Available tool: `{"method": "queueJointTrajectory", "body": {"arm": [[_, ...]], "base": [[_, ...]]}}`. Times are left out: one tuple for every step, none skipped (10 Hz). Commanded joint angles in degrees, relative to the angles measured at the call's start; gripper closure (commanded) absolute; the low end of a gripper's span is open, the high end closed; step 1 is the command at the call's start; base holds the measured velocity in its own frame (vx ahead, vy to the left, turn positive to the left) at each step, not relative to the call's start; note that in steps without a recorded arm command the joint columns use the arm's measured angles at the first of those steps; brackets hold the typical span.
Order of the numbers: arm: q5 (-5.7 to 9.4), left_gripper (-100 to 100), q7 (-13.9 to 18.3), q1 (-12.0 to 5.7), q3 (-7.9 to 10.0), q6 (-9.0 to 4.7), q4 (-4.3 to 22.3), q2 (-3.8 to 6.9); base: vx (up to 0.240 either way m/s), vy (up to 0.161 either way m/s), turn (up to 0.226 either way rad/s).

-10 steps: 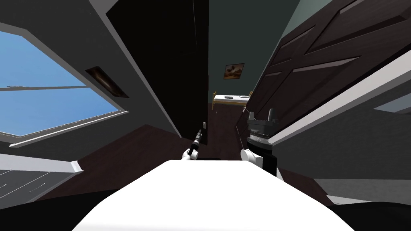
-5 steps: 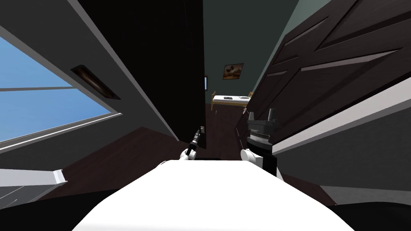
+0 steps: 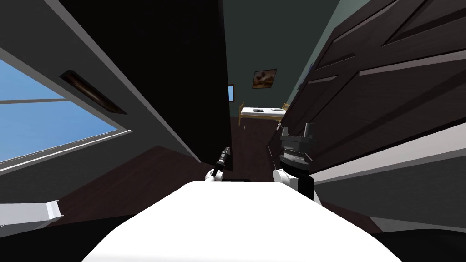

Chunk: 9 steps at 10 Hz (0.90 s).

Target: Push the door open

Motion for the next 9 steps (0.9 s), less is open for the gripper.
{"method": "queueJointTrajectory", "body": {"arm": [[0.01, 100, 0.0, 0.01, 0.03, 0.13, 0.0, 0.07], [0.01, 100, 0.0, 0.01, 0.03, 0.13, 0.0, 0.07], [0.01, 100, 0.0, 0.01, 0.03, 0.13, 0.0, 0.07], [0.01, 100, 0.0, 0.01, 0.03, 0.13, 0.0, 0.07], [0.01, 100, 0.0, 0.01, 0.03, 0.13, 0.0, 0.07], [0.34, 100, -0.3, 0.05, 0.77, 0.24, 0.1, 0.90], [0.51, 100, -0.4, 0.04, 1.14, 0.25, 0.1, 1.22], [0.70, 100, -0.5, 0.03, 1.55, 0.25, 0.1, 1.57], [0.92, 100, -0.6, 0.01, 2.03, 0.26, 0.1, 1.92]], "base": [[-0.036, 0.005, -0.010], [-0.023, 0.005, -0.002], [-0.014, 0.003, 0.004], [-0.009, 0.001, 0.003], [0.000, 0.000, 0.000], [0.091, -0.055, 0.013], [0.147, -0.067, 0.031], [0.141, -0.088, 0.032], [0.181, -0.087, 0.041]]}}
